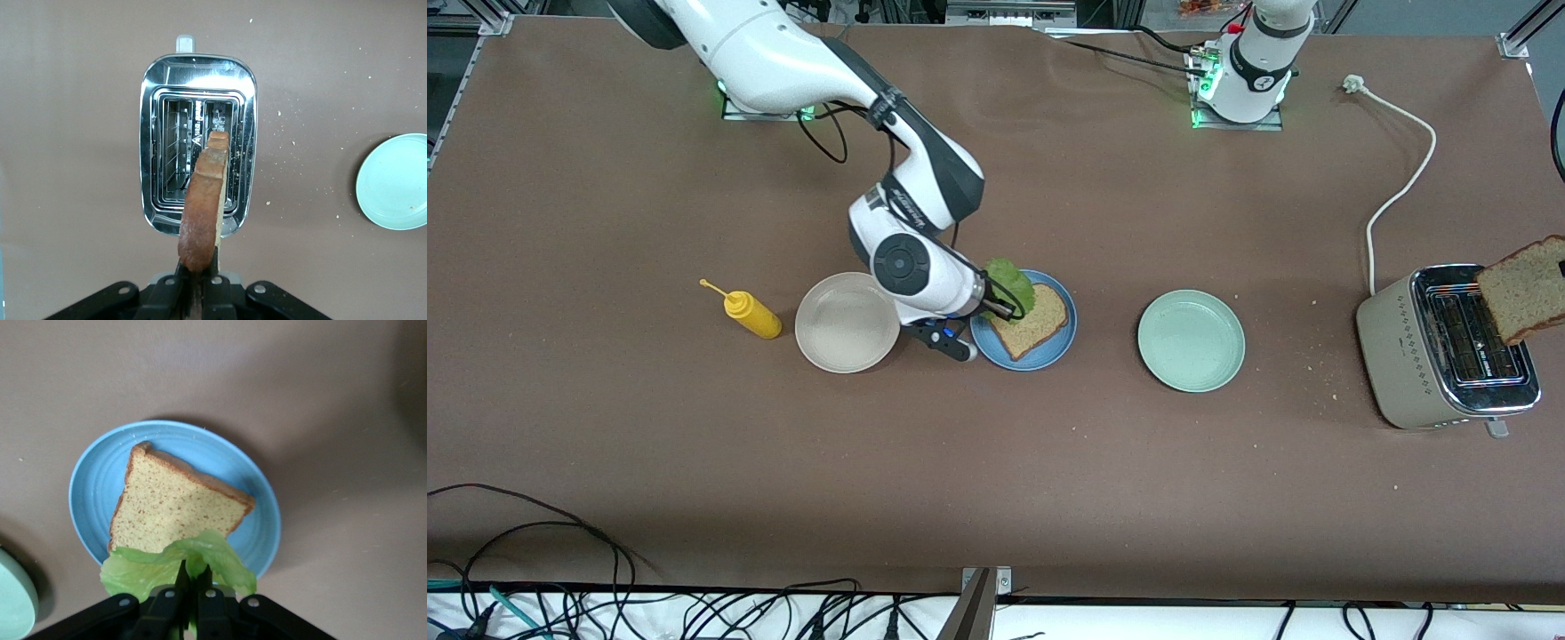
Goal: Make sandwich in blue plate with both arms
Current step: 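Place the lettuce on the bread with the right gripper, then move the right gripper back and grasp the yellow squeeze bottle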
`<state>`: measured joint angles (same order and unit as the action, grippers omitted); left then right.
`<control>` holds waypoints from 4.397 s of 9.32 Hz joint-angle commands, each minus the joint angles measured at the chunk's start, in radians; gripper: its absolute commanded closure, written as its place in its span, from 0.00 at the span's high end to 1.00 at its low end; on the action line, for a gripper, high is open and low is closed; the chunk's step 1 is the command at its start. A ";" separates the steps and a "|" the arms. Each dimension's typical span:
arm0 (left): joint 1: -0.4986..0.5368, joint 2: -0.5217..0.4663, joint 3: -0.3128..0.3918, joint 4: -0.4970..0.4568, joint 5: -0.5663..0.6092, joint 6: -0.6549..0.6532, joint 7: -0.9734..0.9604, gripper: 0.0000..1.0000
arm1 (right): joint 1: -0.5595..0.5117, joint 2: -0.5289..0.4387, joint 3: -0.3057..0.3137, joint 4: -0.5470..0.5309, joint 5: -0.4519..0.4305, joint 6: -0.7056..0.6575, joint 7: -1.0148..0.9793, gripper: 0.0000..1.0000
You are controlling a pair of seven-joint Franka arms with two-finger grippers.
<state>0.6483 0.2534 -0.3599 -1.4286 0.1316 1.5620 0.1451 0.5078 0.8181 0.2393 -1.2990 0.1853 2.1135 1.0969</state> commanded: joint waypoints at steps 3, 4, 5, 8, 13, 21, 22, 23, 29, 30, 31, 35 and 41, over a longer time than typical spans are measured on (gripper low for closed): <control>0.002 -0.063 -0.014 -0.018 -0.026 -0.040 0.025 0.00 | 0.051 0.092 -0.008 0.024 0.002 0.155 0.152 0.99; 0.004 -0.069 -0.031 -0.018 -0.035 -0.046 0.025 0.00 | 0.041 0.073 -0.012 0.027 -0.009 0.151 0.141 1.00; 0.004 -0.071 -0.036 -0.019 -0.050 -0.056 0.021 0.00 | 0.043 0.049 -0.026 0.027 -0.053 0.148 0.140 1.00; 0.002 -0.079 -0.069 -0.023 -0.066 -0.074 0.007 0.00 | 0.038 -0.055 -0.074 0.026 -0.234 0.015 0.120 1.00; 0.002 -0.083 -0.088 -0.026 -0.066 -0.083 -0.018 0.00 | 0.025 -0.224 -0.274 -0.015 -0.297 -0.344 -0.431 1.00; 0.002 -0.085 -0.132 -0.047 -0.063 -0.085 -0.075 0.00 | -0.213 -0.534 -0.584 -0.448 0.046 -0.343 -1.567 1.00; 0.001 -0.085 -0.134 -0.047 -0.063 -0.085 -0.075 0.00 | -0.271 -0.513 -0.584 -0.448 0.095 -0.342 -1.729 1.00; 0.001 -0.085 -0.137 -0.049 -0.063 -0.085 -0.076 0.00 | -0.348 -0.467 -0.584 -0.442 0.193 -0.342 -1.923 1.00; 0.005 -0.085 -0.156 -0.062 -0.058 -0.085 -0.087 0.00 | -0.529 -0.163 -0.583 -0.379 0.667 -0.351 -2.844 1.00; 0.005 -0.085 -0.155 -0.068 -0.058 -0.083 -0.087 0.00 | -0.529 -0.127 -0.578 -0.376 0.734 -0.365 -2.996 1.00; 0.005 -0.085 -0.155 -0.069 -0.058 -0.083 -0.087 0.00 | -0.529 -0.091 -0.578 -0.376 0.788 -0.416 -3.102 1.00; 0.008 -0.085 -0.155 -0.069 -0.055 -0.083 -0.087 0.00 | -0.529 -0.001 -0.560 -0.375 0.930 -0.637 -3.422 1.00; 0.011 -0.091 -0.154 -0.072 -0.053 -0.085 -0.081 0.00 | -0.526 0.022 -0.532 -0.375 1.019 -0.690 -3.583 0.98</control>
<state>0.6496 0.1972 -0.5133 -1.4746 0.0899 1.4804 0.0629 -0.0100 0.8111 -0.3105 -1.6977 1.1737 1.4404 -2.4687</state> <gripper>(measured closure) 0.916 0.000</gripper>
